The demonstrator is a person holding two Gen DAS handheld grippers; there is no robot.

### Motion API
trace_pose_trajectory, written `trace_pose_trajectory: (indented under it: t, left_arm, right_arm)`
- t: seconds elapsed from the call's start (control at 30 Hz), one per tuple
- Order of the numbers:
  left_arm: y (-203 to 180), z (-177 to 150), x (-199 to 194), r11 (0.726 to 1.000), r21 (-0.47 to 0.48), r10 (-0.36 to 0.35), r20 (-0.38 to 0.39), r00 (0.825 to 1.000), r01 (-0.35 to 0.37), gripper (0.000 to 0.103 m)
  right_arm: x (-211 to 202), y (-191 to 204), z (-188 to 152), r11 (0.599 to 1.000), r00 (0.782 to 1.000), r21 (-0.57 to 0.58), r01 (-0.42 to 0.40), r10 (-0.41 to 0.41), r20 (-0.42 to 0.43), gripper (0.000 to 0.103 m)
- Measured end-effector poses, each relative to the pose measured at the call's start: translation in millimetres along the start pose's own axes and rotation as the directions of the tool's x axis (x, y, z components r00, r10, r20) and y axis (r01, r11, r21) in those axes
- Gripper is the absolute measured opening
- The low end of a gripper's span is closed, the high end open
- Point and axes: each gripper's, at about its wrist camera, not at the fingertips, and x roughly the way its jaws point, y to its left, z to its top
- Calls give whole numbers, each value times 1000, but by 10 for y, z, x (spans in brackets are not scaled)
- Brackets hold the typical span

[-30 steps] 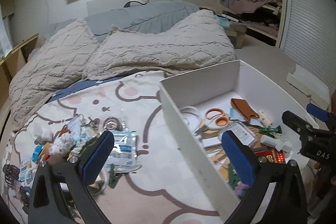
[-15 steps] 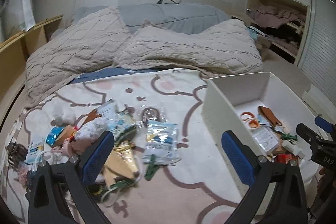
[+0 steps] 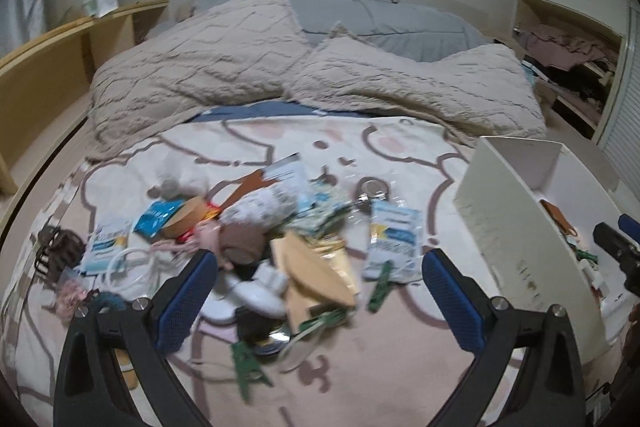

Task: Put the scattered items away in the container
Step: 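Withdraw both tools from the white box back over the bed, then lower both tools toward the green clothes-pegs lying on the bed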

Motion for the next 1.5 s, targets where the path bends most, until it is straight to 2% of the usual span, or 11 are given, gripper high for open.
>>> trace_pose_trajectory:
  t: [0.13,0.37,0.53,0.87,1.07,1.23,1.5]
  left_arm:
    - [225,-72,7,999,-31,15,-11,1000,-15,103]
    - [595,-177,-49,995,-68,70,2,998,-70,103]
    - [768,-262,-65,993,-83,84,-1,996,-84,103]
    - [1048,-384,-130,988,-121,101,6,995,-100,103]
    - [1136,-455,-108,985,-120,123,-9,992,-123,103]
    - [1123,-560,32,986,-77,141,-73,987,-146,103]
    - [1080,-713,194,984,-19,171,-156,973,-176,103]
  right_arm:
    - [32,146,0,1000,1000,-4,-31,31,0,103]
    - [32,424,-10,998,1000,-61,-22,23,21,103]
    - [-7,665,-8,994,998,-110,-23,30,61,103]
    - [-46,1198,-132,968,985,-234,-88,120,126,103]
    - [96,1451,-265,946,985,-302,-117,149,87,103]
    - [250,1622,-394,929,984,-338,-150,172,35,103]
    - [524,1835,-576,914,964,-309,-263,259,-56,103]
